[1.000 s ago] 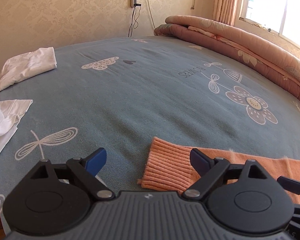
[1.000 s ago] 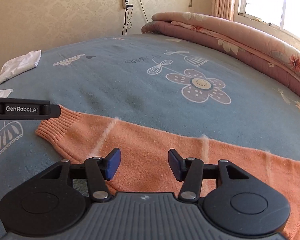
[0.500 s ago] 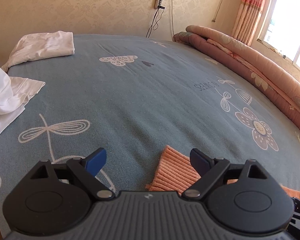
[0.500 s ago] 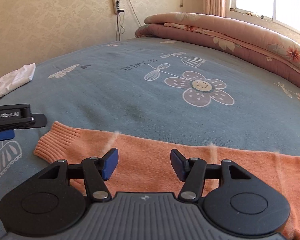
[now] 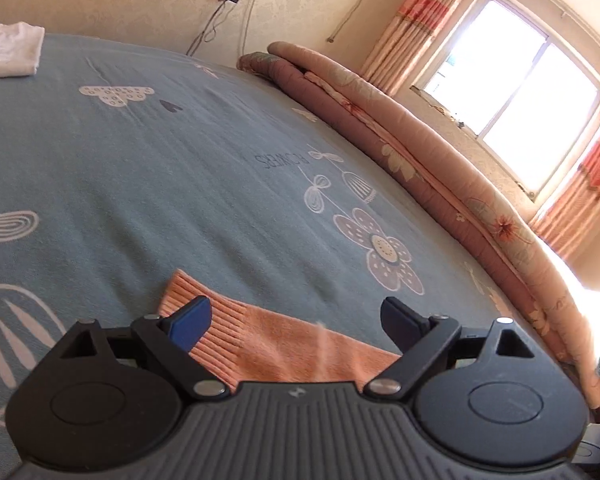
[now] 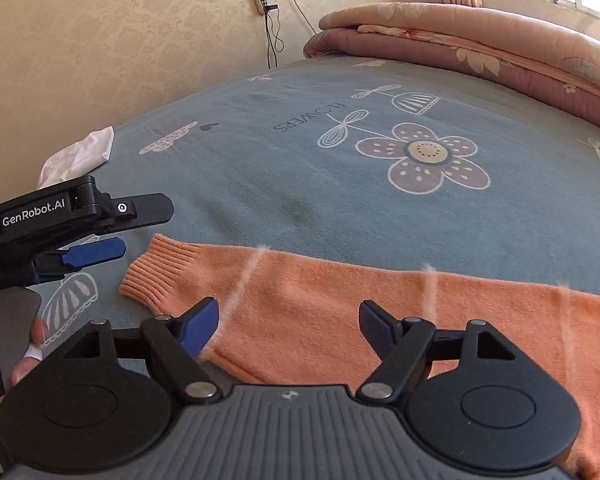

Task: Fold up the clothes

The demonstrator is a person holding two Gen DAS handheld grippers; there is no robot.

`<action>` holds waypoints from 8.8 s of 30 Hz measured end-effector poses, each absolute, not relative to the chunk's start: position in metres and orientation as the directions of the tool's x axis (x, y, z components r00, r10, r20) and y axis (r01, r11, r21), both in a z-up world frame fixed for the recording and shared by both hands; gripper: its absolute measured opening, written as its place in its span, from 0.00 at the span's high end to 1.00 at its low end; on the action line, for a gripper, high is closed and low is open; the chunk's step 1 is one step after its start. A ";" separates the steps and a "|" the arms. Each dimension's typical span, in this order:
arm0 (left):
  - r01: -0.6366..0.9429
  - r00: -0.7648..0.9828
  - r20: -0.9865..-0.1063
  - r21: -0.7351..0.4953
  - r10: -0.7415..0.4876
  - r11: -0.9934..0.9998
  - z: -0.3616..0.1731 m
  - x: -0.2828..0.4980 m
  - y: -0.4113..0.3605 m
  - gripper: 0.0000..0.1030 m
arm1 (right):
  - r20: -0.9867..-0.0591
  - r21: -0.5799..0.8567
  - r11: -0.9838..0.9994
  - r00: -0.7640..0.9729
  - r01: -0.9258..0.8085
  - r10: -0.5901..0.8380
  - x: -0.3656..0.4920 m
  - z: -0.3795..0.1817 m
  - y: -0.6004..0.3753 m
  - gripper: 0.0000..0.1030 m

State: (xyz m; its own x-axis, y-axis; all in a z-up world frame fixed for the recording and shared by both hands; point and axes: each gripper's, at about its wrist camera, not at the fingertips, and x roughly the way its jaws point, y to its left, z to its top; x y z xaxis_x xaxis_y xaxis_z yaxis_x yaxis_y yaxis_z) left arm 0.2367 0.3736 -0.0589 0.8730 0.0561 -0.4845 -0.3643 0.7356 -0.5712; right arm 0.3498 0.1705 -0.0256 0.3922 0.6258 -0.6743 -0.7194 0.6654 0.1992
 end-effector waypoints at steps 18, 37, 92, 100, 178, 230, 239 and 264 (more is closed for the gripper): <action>-0.324 0.888 -0.456 -0.706 -0.054 0.630 -0.079 0.264 0.362 0.08 | -0.687 0.316 0.857 0.525 -0.407 0.503 0.318 -0.030 -0.047 0.16; -0.244 0.823 -0.549 -0.573 -0.145 0.782 -0.075 0.322 0.304 0.06 | -0.676 0.433 0.897 0.626 -0.089 0.389 0.226 -0.047 -0.161 0.14; -0.324 0.772 -0.636 -0.415 -0.016 0.850 -0.070 0.318 0.308 0.05 | -0.738 0.470 0.837 0.395 -0.281 0.547 0.385 -0.067 0.004 0.16; -0.324 0.779 -0.627 -0.418 -0.012 0.849 -0.062 0.316 0.307 0.05 | -0.704 0.538 0.800 0.382 -0.264 0.599 0.373 -0.058 -0.006 0.18; 0.333 0.598 -0.696 -0.236 -0.398 0.913 -0.077 0.120 -0.006 0.01 | -0.651 0.071 0.995 0.753 -0.068 0.098 0.053 -0.094 -0.283 0.00; 0.272 0.500 -0.696 -0.440 -0.516 0.856 -0.075 0.148 0.018 0.01 | -0.653 -0.005 0.981 0.742 0.196 -0.152 0.253 -0.091 -0.312 0.00; 0.265 0.507 -0.700 -0.429 -0.503 0.863 -0.074 0.148 0.015 0.01 | -0.721 0.129 0.977 0.692 0.167 -0.023 0.149 -0.082 -0.315 0.00; 0.434 0.654 -0.703 0.047 -0.279 0.900 -0.063 0.114 -0.069 0.01 | -0.609 0.050 0.995 0.787 -0.090 0.101 0.041 -0.100 -0.312 0.00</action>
State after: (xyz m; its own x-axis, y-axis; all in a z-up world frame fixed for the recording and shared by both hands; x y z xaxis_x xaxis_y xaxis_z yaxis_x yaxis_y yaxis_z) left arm 0.1140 -0.0692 -0.0630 0.6543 -0.2793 -0.7027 0.4342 0.8996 0.0467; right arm 0.0413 -0.3116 -0.1002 0.7865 0.1013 -0.6092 -0.0896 0.9947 0.0496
